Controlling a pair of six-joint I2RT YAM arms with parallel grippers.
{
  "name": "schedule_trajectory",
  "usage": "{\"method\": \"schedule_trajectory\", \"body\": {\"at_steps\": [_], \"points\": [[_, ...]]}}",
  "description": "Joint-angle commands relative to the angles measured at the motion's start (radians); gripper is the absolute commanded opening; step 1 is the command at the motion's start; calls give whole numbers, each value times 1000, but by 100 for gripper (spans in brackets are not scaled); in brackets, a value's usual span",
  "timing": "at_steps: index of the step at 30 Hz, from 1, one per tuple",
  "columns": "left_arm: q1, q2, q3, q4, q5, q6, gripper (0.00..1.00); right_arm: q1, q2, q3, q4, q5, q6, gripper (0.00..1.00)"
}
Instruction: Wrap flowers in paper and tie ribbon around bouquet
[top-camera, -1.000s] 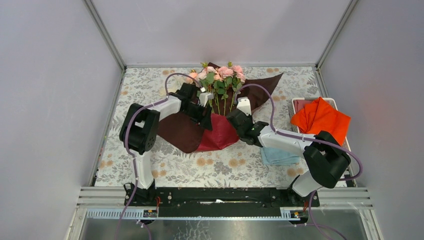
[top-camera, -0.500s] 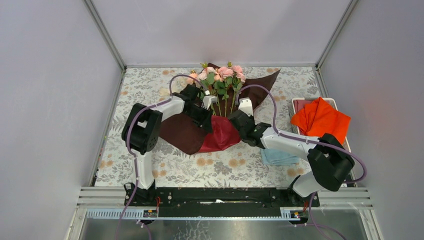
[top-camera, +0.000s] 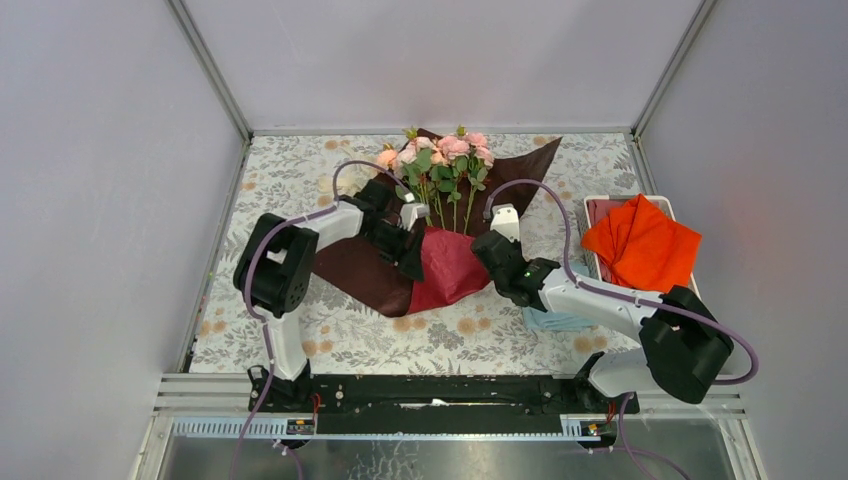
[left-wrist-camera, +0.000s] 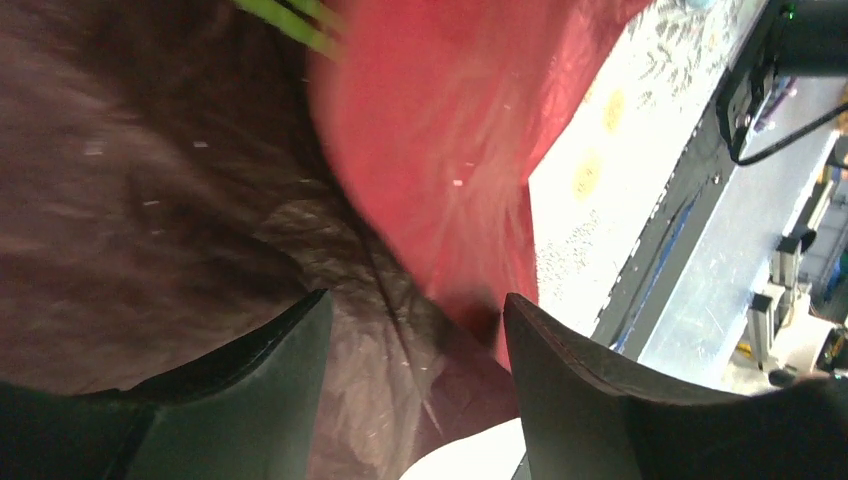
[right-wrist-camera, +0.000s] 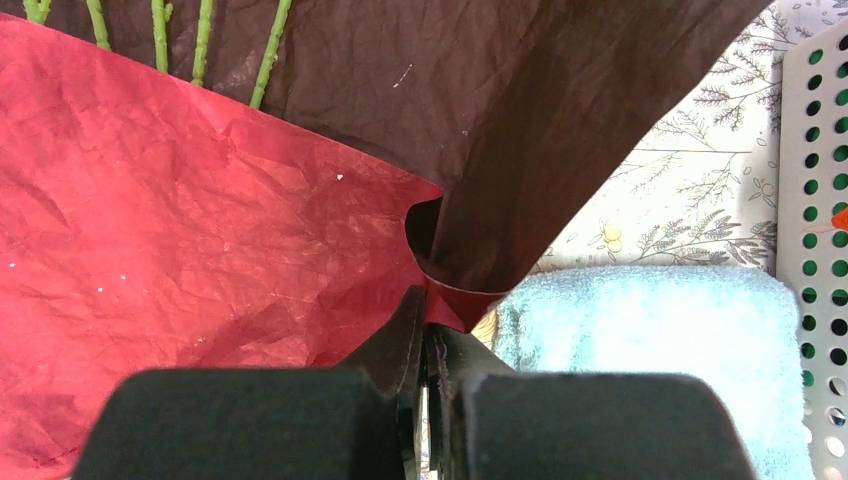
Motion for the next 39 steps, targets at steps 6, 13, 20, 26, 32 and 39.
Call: {"method": "schedule_trajectory", "body": {"at_steps": [6,13,20,26,32,39], "points": [[-74,20,4,56,102,-10,36,2,-47,-15,37,33,18,0],[-41,41,136,65,52,-11,0,3,38,47,-58,49,-24,0],[-30,234,332,-54,-58,24,0,4,27,51,-64,104,-34,0],[-32,335,434,-143,-137,30,0,5,15,60,-37,98,-78,0],[-63,321,399,-142,-169,54,1,2,-106,-75,168,-61,13,36],[-67,317,373,-127,-173,58,2,-64,-144,-221,224,-209,375,68]]}}
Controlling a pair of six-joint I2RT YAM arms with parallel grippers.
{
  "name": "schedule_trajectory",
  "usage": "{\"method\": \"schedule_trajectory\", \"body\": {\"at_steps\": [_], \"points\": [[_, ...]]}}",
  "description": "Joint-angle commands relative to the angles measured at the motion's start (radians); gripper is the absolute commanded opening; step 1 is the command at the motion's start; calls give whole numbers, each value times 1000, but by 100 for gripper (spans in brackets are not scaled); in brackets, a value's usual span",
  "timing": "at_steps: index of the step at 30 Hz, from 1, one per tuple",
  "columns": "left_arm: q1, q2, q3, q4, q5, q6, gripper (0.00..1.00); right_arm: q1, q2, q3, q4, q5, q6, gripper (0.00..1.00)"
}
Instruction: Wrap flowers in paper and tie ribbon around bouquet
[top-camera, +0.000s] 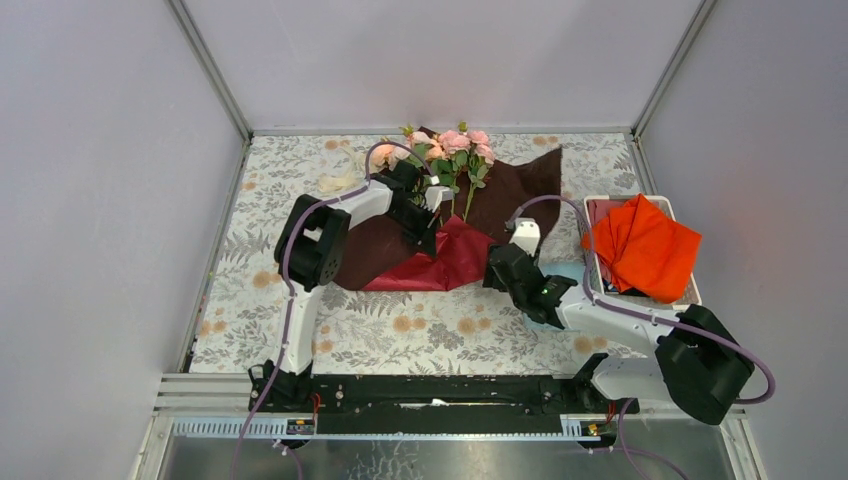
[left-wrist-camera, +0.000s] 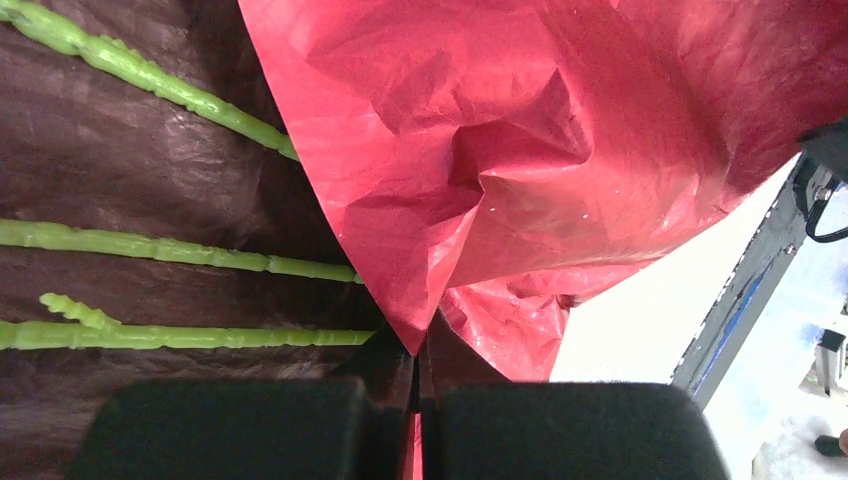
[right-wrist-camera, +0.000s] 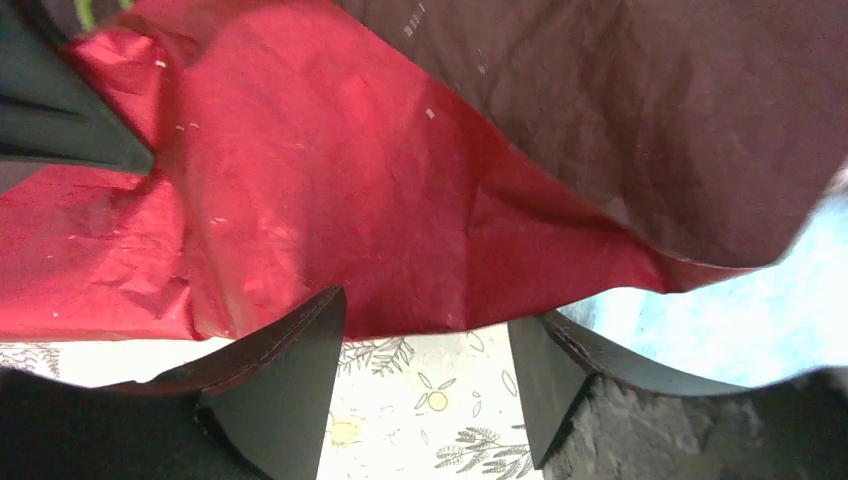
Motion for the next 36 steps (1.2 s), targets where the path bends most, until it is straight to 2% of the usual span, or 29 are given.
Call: {"method": "schedule_trajectory", "body": {"at_steps": [1,3,5,11,14,17,19,22,25,27,29,33,36], "points": [[-5,0,-32,-27,-61,38,3,-70,2,-72,125,-179,292,70],[-6,-4,-37,-27,-60,42,5,-116,23,-97,176,-272,364,71],[-7,-8,-39,-27,-57,48,8,-135,34,-121,241,-302,400,71],[-18,-9,-34,-27,-61,57,12,-140,83,-130,349,-270,368,68],[-18,-13,-22,-32,-69,63,15,-144,119,-120,347,-232,352,55],[-16,-24,1,-45,-72,70,28,-145,136,-91,274,-172,315,31],[-16,-31,10,-45,-64,72,37,-142,144,-71,230,-143,280,20],[-16,-36,21,-57,-7,87,45,-129,153,-51,199,-108,226,11],[-19,-32,45,-88,65,104,49,-85,167,-17,147,-46,175,10],[-23,-29,55,-88,59,102,49,-57,181,9,110,13,145,9],[-25,-15,71,-89,22,95,44,-33,189,30,82,63,112,8],[-25,22,91,-95,10,81,27,21,215,80,38,150,-6,5],[-25,50,112,-95,-6,59,10,65,254,130,-8,216,-91,2]]}}
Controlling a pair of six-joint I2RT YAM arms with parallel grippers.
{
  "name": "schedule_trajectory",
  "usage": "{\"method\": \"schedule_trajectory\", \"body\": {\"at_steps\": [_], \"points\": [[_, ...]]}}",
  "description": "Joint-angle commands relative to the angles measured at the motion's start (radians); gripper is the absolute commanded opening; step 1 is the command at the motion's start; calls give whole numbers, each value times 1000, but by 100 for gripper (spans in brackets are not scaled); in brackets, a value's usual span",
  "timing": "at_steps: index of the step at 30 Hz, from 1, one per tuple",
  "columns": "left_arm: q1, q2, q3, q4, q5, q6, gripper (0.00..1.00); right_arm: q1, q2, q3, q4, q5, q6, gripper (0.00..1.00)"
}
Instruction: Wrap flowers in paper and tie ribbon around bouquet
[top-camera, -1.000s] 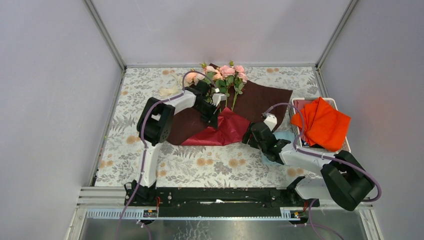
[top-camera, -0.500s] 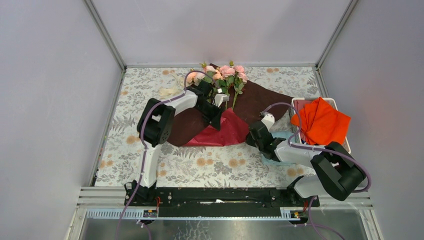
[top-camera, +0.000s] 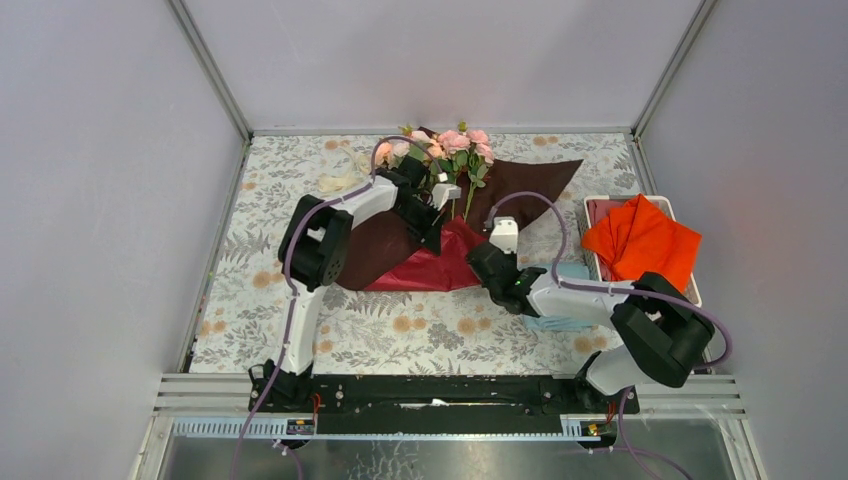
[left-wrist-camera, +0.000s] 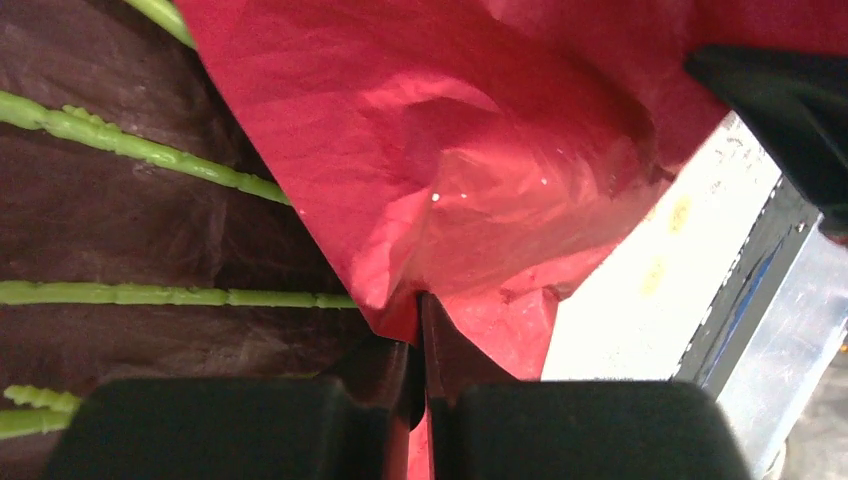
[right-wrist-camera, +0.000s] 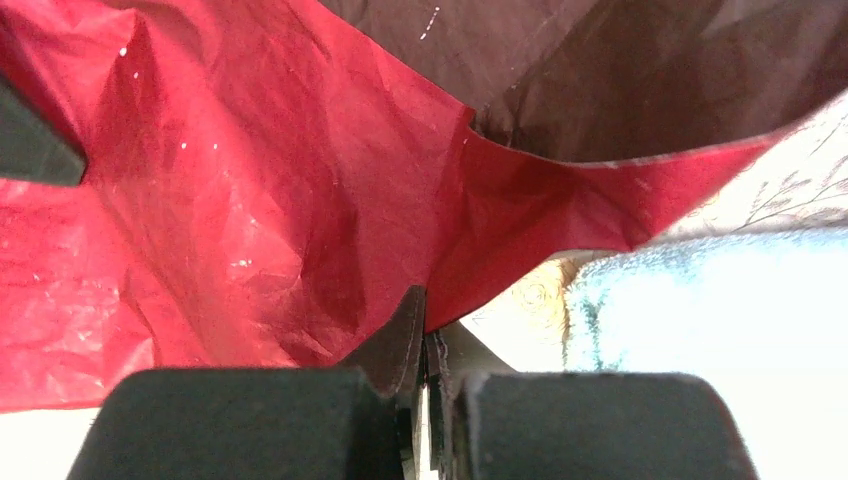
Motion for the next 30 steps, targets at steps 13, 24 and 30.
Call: {"method": "schedule_trajectory", "body": {"at_steps": [13,24,30], "points": [[1,81,57,-60,-84,-3,13,207,108,125,114,245,-634,0],[125,14,116,-75,20,7,46,276,296,194,177,193,-862,0],[290,-73,71,98,191,-206,53,282,359,218,154,171,-872,0]]}}
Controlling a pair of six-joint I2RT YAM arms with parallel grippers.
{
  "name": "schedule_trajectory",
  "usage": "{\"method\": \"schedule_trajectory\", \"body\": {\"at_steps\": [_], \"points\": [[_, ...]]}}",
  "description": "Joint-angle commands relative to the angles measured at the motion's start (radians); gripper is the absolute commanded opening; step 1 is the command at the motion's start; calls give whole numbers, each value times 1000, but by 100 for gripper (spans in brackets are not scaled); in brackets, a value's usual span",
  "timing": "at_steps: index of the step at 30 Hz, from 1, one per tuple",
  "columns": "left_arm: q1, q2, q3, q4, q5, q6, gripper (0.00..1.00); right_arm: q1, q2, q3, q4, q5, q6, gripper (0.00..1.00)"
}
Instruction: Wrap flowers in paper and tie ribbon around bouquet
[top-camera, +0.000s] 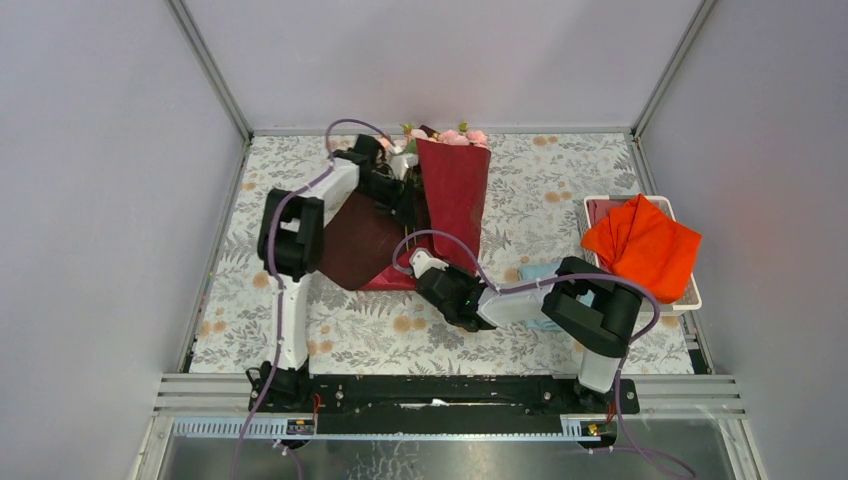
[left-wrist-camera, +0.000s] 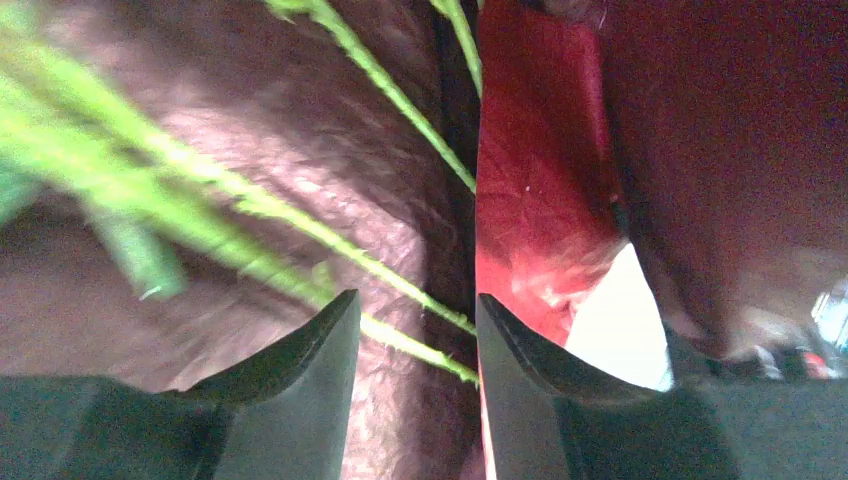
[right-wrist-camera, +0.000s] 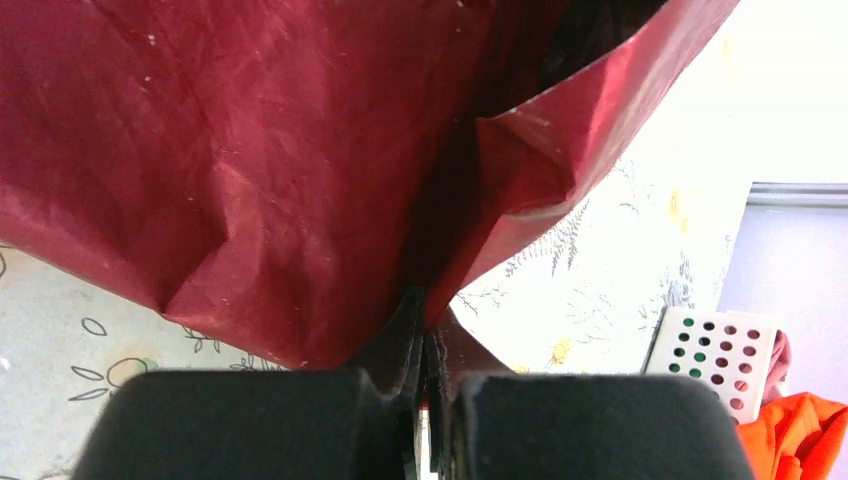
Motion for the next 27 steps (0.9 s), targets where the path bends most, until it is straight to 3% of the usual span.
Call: {"method": "schedule_trajectory", "body": {"at_steps": [1,5,7,8,11,18,22,25,27], "points": [[126,-130,-66,215,174,-239,56,12,35,48,21,-24,-38,0],[176,-241,-259,596,248,-534,76,12,52,53,17,-24,-42,0],[176,-273,-361,776,267,-676,94,12,53,53,14,-29,-42,0],[172,-278,-403,848,279,-737,98,12,53,53,13,-28,-43,0],[162,-253,-451,943,301,-855,99,13,56,56,9,-31,-46,0],[98,-173,-449,883,260,-849,99,13,52,64,-3,-35,-51,0],[45,-159,-426,953,279,-896,98,13,55,66,-9,-36,-53,0],[32,-155,-424,1056,287,-963,89,15,55,68,-14,-31,-55,0],[33,-147,-417,1082,289,-989,76,15,52,67,-15,-30,-56,0]]}}
